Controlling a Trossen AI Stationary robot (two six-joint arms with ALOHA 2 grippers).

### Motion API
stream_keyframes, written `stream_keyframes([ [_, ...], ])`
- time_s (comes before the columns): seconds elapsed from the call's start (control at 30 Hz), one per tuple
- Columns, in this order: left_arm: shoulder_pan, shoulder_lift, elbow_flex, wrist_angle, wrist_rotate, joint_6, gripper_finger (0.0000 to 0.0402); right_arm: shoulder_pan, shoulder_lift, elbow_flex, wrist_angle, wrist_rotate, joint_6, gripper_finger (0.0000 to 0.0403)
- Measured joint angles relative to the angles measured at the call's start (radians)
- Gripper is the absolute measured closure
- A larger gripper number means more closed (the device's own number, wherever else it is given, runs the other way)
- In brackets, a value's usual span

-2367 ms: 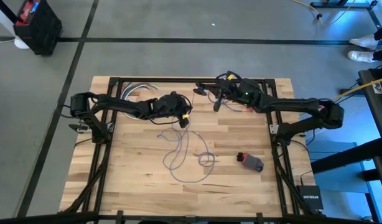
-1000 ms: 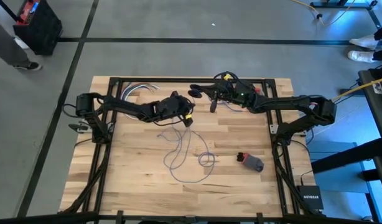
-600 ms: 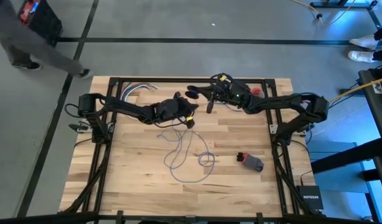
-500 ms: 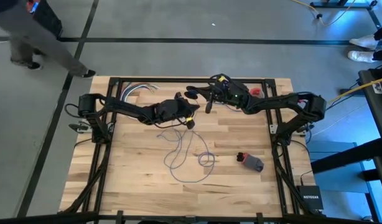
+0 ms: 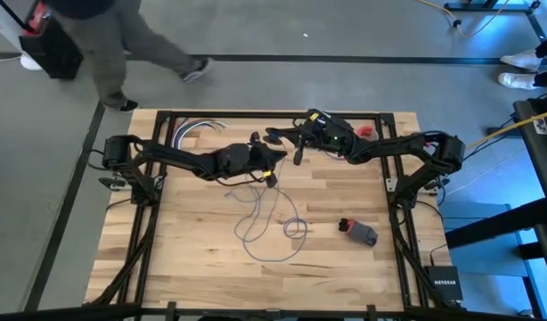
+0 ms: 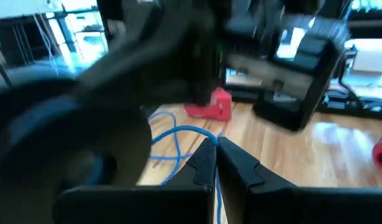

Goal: Coil cords
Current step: Coil the blue wire onto the spool

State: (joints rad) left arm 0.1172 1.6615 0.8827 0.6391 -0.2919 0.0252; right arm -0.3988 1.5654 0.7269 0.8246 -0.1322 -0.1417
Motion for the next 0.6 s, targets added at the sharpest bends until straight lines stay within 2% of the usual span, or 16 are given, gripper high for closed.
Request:
stream_keyframes([
  [0.33, -0.009, -0.080, 0.001, -0.112, -0.009, 0.003, 0.0400, 0.000, 0.000, 0.000, -0.059, -0.018, -0.120, 0.0400],
  [0.6, -0.008, -0.152, 0.001, -0.285, -0.033, -0.011, 0.0400, 0.000, -0.019, 0.000, -0.153, -0.015, -0.262, 0.0400],
])
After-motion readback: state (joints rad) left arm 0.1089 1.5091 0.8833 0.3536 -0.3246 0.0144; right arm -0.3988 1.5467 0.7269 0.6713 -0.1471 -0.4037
